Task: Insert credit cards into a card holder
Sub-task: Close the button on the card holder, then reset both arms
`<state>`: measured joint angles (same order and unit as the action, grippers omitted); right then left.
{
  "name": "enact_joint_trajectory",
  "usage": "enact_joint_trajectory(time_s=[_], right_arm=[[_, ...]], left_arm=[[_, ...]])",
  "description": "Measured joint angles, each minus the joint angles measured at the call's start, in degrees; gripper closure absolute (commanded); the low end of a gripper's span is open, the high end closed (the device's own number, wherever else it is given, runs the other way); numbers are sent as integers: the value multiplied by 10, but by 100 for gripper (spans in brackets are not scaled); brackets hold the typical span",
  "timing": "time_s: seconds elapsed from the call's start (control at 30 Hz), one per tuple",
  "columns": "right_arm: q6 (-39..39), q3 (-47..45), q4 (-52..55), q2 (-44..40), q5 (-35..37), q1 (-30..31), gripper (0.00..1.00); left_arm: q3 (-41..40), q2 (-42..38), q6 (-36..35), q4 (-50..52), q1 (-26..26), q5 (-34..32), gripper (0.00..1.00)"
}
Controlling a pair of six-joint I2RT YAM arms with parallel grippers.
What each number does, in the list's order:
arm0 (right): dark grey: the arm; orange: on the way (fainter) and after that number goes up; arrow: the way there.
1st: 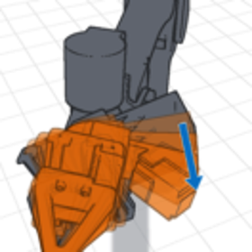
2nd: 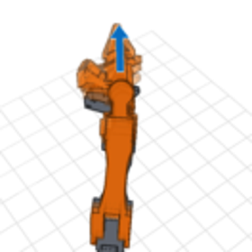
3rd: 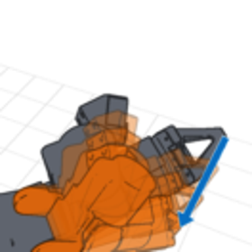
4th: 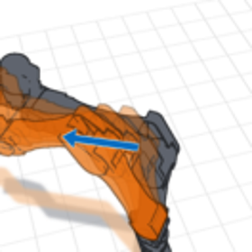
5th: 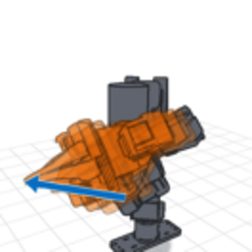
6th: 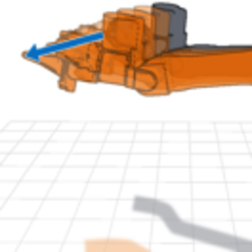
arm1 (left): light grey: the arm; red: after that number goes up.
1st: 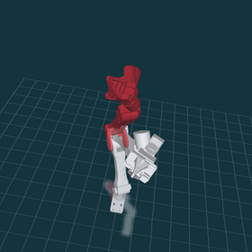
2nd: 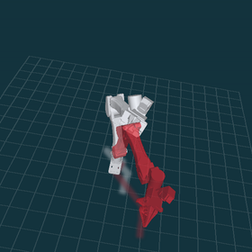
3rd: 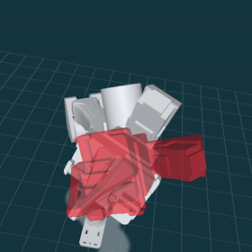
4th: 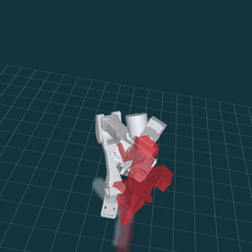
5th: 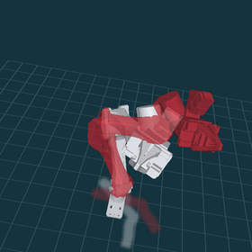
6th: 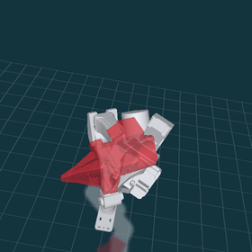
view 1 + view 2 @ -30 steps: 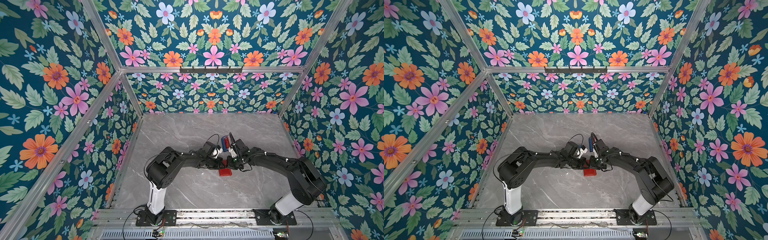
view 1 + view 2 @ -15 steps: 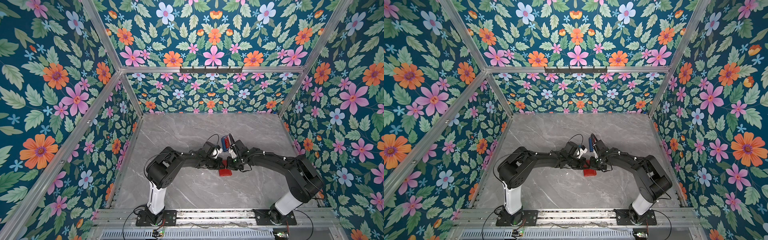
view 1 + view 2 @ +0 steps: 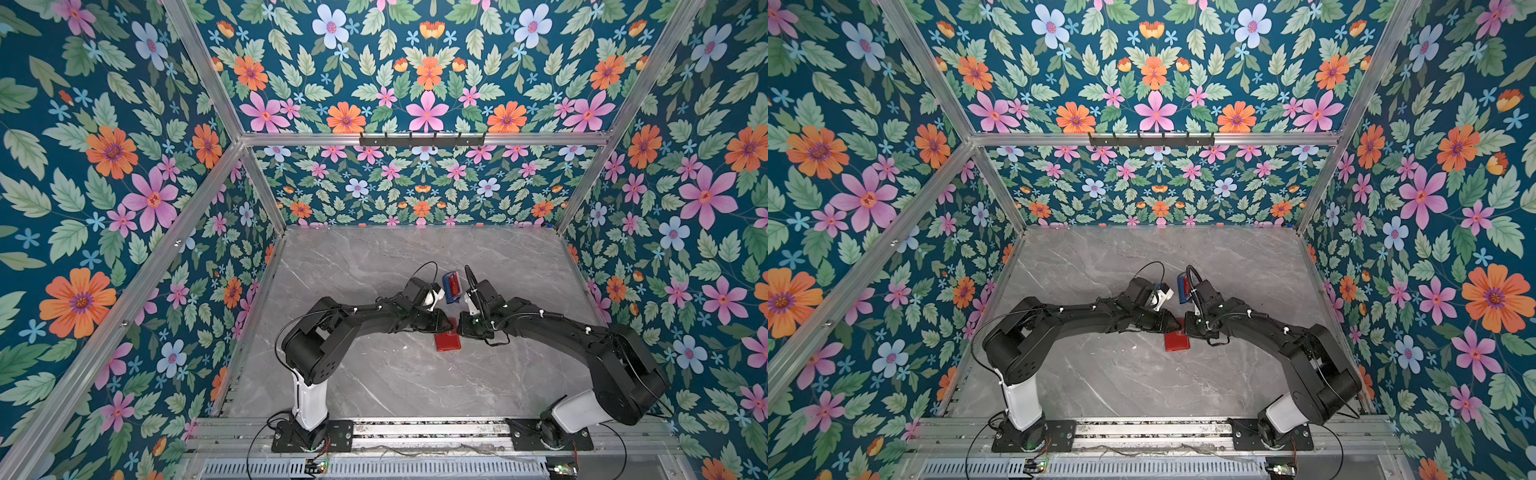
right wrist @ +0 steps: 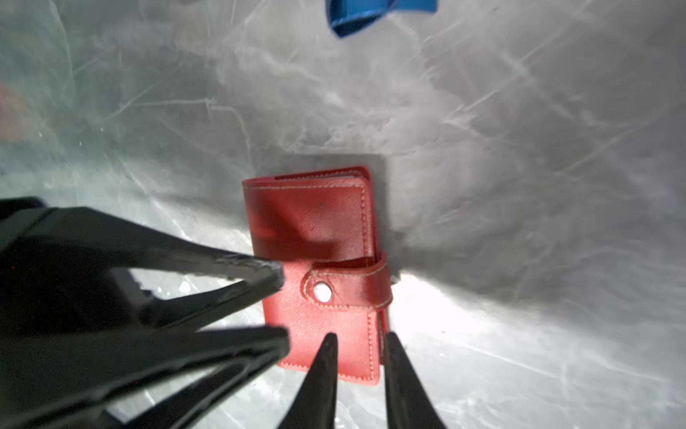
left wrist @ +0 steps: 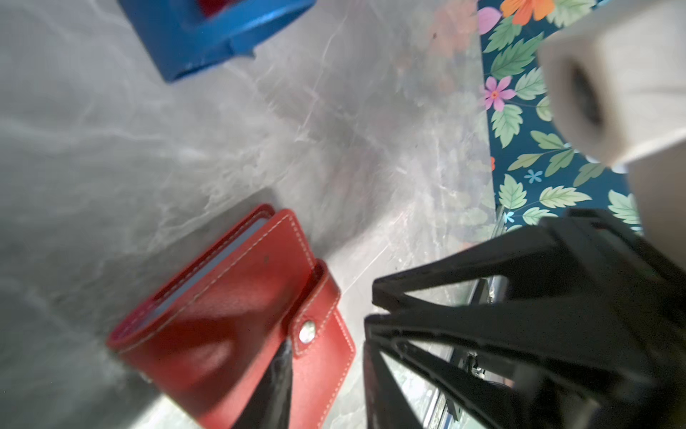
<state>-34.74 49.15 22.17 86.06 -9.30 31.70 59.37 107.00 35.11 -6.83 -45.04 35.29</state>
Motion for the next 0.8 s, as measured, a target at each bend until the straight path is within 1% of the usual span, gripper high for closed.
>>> enact_joint_trajectory(time_s=[0.13, 0.3, 0.4, 0.43, 0.57, 0.73, 0.8], right_arm=[[0, 1, 3, -4, 22, 0, 75], [-2, 0, 8, -13, 56, -1, 73], [-7, 0, 12, -29, 98, -2, 72], [-7, 0, 17, -33, 118, -3, 71], [-5, 4, 38, -42, 191, -12, 71], [23, 8, 57, -50, 269, -46, 70], [33, 8, 60, -56, 292, -62, 69]], left_arm=[[2, -14, -12, 8, 0, -16, 60], [-10, -58, -33, 23, 2, -78, 56], [-19, -92, -48, 48, 4, -158, 52], [-23, -106, -55, 59, 5, -195, 50], [-35, -142, -81, 99, 15, -318, 50], [-53, -176, -127, 134, 41, -492, 44], [-63, -190, -145, 138, 51, -552, 43]])
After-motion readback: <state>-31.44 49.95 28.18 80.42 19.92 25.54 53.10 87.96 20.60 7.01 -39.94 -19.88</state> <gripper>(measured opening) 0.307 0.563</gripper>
